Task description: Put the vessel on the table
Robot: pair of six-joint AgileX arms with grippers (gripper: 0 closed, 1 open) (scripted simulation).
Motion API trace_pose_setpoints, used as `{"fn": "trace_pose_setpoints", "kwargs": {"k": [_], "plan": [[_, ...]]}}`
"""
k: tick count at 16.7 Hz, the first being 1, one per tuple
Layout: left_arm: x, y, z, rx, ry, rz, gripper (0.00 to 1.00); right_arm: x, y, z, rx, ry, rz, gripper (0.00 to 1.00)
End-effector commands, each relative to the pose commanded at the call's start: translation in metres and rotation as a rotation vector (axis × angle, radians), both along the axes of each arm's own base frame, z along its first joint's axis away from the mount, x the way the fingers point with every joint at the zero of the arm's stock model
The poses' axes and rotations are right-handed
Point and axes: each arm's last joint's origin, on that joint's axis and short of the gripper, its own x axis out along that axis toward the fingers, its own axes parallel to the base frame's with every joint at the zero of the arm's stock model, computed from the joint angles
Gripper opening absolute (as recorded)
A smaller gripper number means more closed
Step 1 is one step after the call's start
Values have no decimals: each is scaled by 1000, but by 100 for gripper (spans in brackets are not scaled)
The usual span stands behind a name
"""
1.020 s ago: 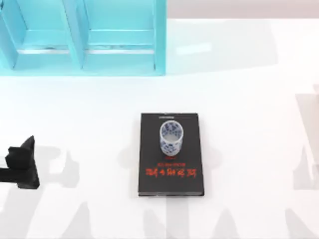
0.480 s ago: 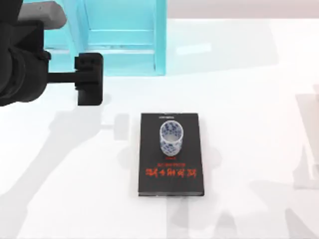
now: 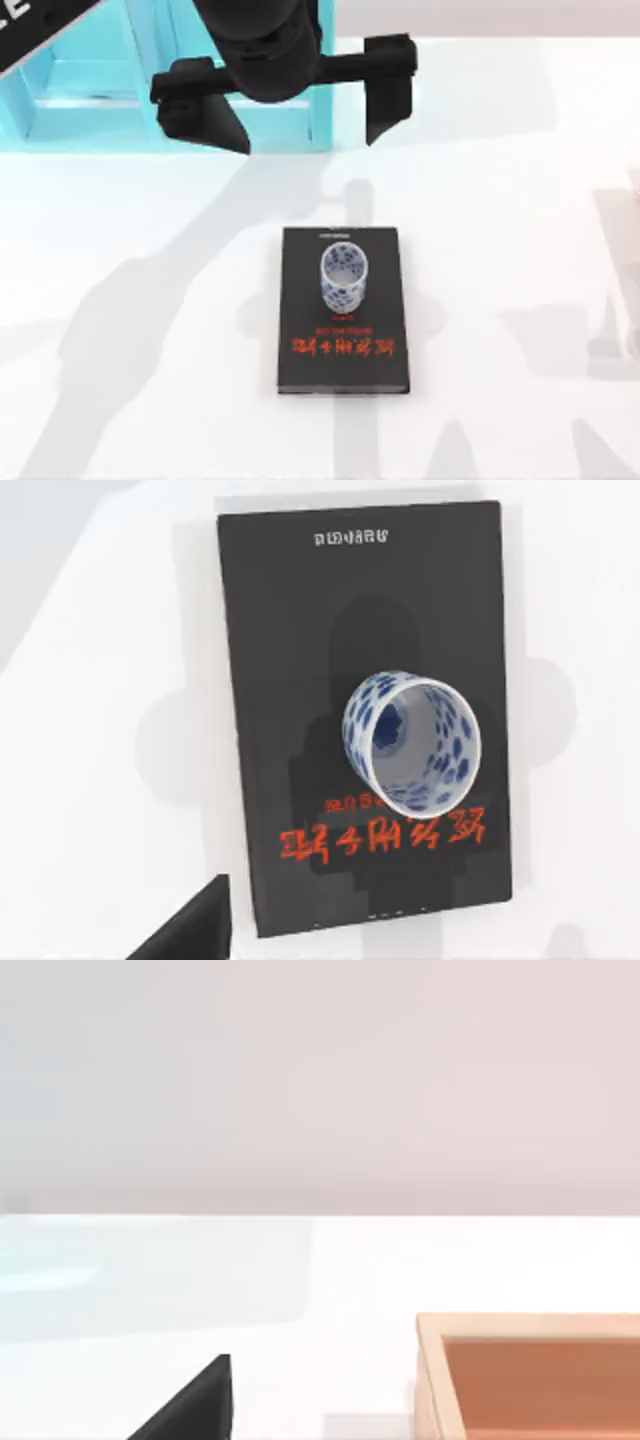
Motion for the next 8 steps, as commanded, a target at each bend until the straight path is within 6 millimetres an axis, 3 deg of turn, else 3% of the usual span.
{"fn": "trace_pose_setpoints", "kwargs": {"k": [4,8], "plan": [[20,-50,-36,103,141,30,100,0,0,0,0,0,0,100],[26,-76,-66,182,222,52,100,0,0,0,0,0,0,100]]}}
